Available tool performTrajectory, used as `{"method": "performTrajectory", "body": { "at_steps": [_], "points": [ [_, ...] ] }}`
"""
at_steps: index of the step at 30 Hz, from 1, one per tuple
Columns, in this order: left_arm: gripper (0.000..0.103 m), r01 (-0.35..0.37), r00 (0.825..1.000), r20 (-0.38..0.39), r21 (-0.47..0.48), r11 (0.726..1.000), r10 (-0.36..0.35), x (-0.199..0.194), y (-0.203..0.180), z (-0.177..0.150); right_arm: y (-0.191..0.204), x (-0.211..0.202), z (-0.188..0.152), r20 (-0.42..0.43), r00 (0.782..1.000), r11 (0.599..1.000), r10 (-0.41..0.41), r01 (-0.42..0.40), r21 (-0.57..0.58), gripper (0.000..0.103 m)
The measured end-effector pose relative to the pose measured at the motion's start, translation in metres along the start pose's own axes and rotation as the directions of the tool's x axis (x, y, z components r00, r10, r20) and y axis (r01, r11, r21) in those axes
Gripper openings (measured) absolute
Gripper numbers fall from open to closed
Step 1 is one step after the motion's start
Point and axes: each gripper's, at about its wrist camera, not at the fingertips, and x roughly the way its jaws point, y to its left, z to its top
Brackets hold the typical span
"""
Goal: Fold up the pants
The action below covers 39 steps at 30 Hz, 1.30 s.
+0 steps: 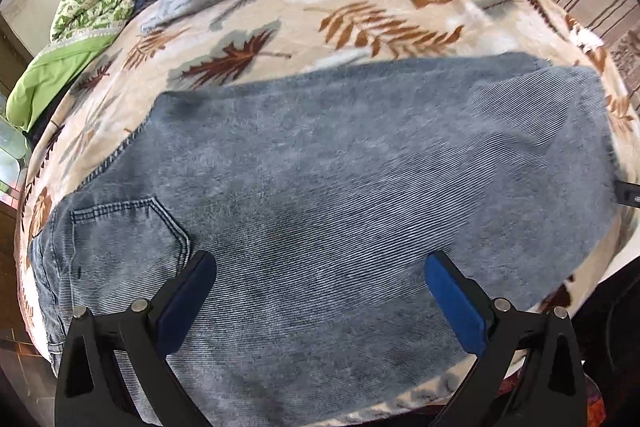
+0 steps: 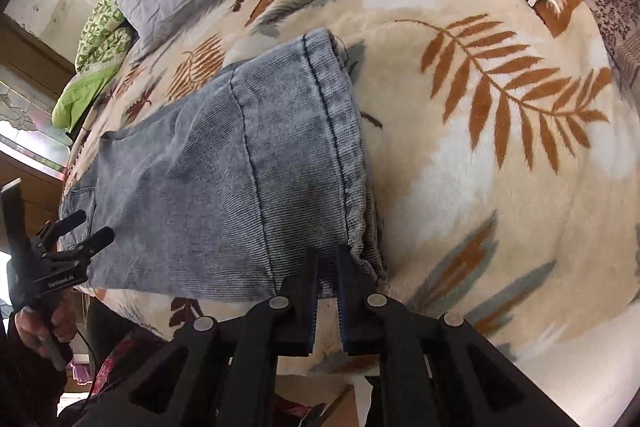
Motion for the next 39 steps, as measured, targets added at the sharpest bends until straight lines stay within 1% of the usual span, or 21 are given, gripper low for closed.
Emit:
{"method": "performTrajectory", "body": {
  "at_steps": [1, 3, 4, 6, 10, 13, 14, 16, 19, 22, 24, 26, 28, 30, 33, 35, 36, 38, 39],
  "points": [
    [0.103, -0.003, 1.000, -0.014, 0.000, 1.000, 0.003, 0.005, 0.001, -0.001, 0.000, -0.001, -0.002, -0.004, 1.000, 1.000, 0.006, -0.006, 0.004, 0.011],
    [0.103, 0.020, 0.999, -0.028, -0.012, 1.000, -0.021, 0.013, 0.004, -0.004, -0.004, -0.004, -0.004, -0.010, 1.000, 1.000, 0.021, -0.021, 0.021, 0.011],
    [0.103, 0.040, 0.999, -0.021, -0.030, 0.999, -0.041, 0.013, 0.007, -0.005, -0.006, -0.006, -0.001, -0.003, 1.000, 0.999, 0.029, -0.029, 0.028, 0.010],
    [0.103, 0.057, 0.998, -0.020, -0.039, 0.998, -0.058, 0.014, 0.010, -0.006, -0.005, -0.013, 0.001, 0.029, 0.999, 0.999, 0.029, -0.030, 0.030, 0.011],
    [0.103, 0.065, 0.998, -0.004, -0.016, 0.998, -0.065, 0.015, 0.009, -0.006, 0.017, -0.034, 0.021, 0.151, 0.988, 0.999, 0.033, -0.030, -0.024, 0.012],
    [0.103, 0.081, 0.997, 0.002, -0.017, 0.997, -0.081, 0.015, 0.011, -0.006, 0.041, -0.050, 0.049, 0.253, 0.964, 0.996, 0.080, -0.066, -0.061, 0.012],
    [0.103, 0.083, 0.997, 0.006, -0.015, 0.996, -0.083, 0.014, 0.011, -0.006, 0.049, -0.049, 0.060, 0.263, 0.961, 0.995, 0.083, -0.066, -0.074, 0.012],
    [0.103, 0.085, 0.996, 0.015, -0.006, 0.996, -0.085, 0.013, 0.012, -0.005, 0.070, -0.036, 0.084, 0.249, 0.966, 0.994, 0.063, -0.040, -0.100, 0.012],
    [0.103, 0.091, 0.996, 0.022, 0.006, 0.996, -0.091, 0.011, 0.012, -0.007, 0.078, -0.006, 0.107, 0.184, 0.983, 0.993, 0.025, -0.003, -0.118, 0.012],
    [0.103, 0.100, 0.995, 0.029, 0.012, 0.995, -0.100, 0.011, 0.013, -0.008, 0.069, 0.024, 0.102, 0.089, 0.995, 0.991, -0.051, 0.061, -0.122, 0.011],
    [0.103, 0.100, 0.994, 0.035, 0.015, 0.995, -0.100, 0.011, 0.012, -0.008, 0.054, 0.031, 0.086, 0.057, 0.996, 0.990, -0.069, 0.076, -0.118, 0.011],
    [0.103, 0.098, 0.994, 0.043, 0.016, 0.995, -0.099, 0.011, 0.012, -0.009, 0.040, 0.034, 0.070, 0.046, 0.997, 0.992, -0.056, 0.060, -0.108, 0.011],
    [0.103, 0.098, 0.994, 0.051, 0.016, 0.995, -0.098, 0.010, 0.011, -0.009, 0.027, 0.030, 0.057, 0.074, 0.997, 0.996, -0.001, 0.008, -0.089, 0.011],
    [0.103, 0.098, 0.994, 0.055, 0.018, 0.995, -0.099, 0.010, 0.011, -0.010, 0.021, 0.029, 0.055, 0.058, 0.998, 0.998, 0.024, -0.021, -0.065, 0.011],
    [0.103, 0.101, 0.993, 0.053, 0.017, 0.995, -0.101, 0.009, 0.012, -0.009, 0.023, 0.024, 0.061, 0.036, 0.999, 0.998, 0.014, -0.011, -0.059, 0.011],
    [0.103, 0.099, 0.994, 0.054, 0.016, 0.995, -0.100, 0.009, 0.011, -0.010, 0.030, 0.016, 0.067, 0.071, 0.997, 0.997, 0.020, -0.015, -0.071, 0.011],
    [0.103, 0.099, 0.994, 0.055, 0.016, 0.995, -0.100, 0.009, 0.012, -0.010, 0.031, 0.012, 0.070, 0.080, 0.996, 0.997, 0.038, -0.033, -0.069, 0.011],
    [0.103, 0.100, 0.993, 0.056, 0.016, 0.995, -0.100, 0.009, 0.012, -0.010, 0.033, 0.013, 0.078, 0.070, 0.993, 0.995, 0.094, -0.091, -0.038, 0.011],
    [0.103, 0.099, 0.993, 0.058, 0.016, 0.995, -0.100, 0.009, 0.011, -0.010, 0.035, 0.015, 0.082, 0.066, 0.992, 0.994, 0.108, -0.106, -0.032, 0.011]
  ]
}}
